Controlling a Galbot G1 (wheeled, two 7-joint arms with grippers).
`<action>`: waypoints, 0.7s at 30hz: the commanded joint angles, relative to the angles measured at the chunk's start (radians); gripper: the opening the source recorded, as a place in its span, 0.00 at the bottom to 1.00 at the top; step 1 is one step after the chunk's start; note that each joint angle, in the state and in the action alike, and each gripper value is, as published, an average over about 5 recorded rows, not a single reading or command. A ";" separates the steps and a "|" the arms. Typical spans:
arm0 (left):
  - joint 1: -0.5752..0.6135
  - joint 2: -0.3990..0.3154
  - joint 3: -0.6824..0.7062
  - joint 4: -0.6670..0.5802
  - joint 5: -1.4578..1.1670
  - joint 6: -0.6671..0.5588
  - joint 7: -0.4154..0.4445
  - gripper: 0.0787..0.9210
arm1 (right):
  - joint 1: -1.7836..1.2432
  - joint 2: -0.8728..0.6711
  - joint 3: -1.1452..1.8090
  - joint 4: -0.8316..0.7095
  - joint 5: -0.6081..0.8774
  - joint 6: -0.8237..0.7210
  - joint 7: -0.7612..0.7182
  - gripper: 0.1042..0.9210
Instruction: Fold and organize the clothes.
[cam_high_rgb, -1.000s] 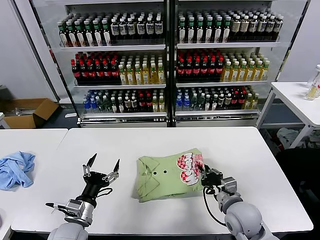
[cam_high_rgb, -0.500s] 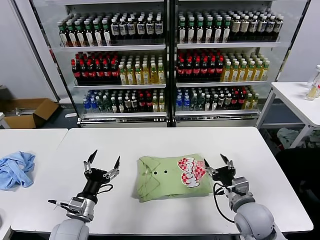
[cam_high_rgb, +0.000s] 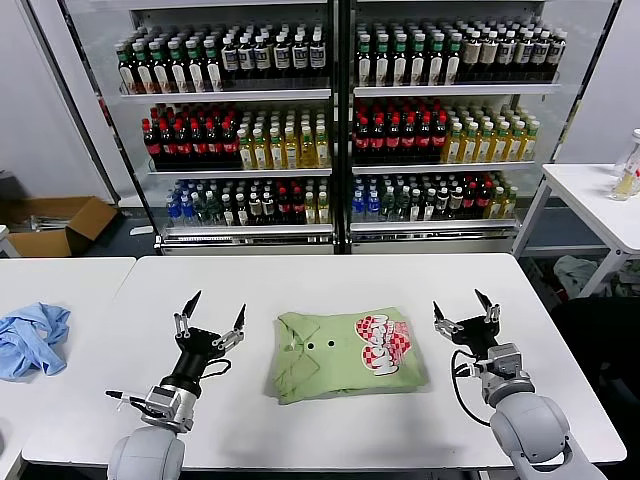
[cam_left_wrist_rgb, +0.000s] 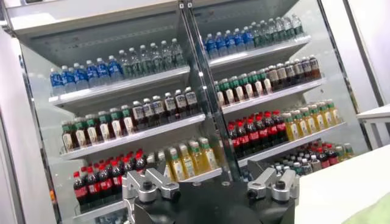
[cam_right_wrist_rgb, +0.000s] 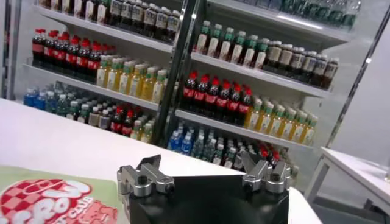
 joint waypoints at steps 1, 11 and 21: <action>-0.016 -0.002 -0.001 0.018 0.009 -0.019 0.012 0.88 | 0.005 -0.009 0.024 -0.029 -0.035 0.044 0.001 0.88; -0.024 -0.009 0.000 0.024 0.011 -0.026 0.036 0.88 | -0.004 -0.010 0.018 -0.056 -0.143 0.142 0.029 0.88; -0.049 -0.024 -0.001 0.048 0.035 -0.036 0.006 0.88 | -0.022 -0.023 0.014 -0.057 -0.180 0.191 0.061 0.88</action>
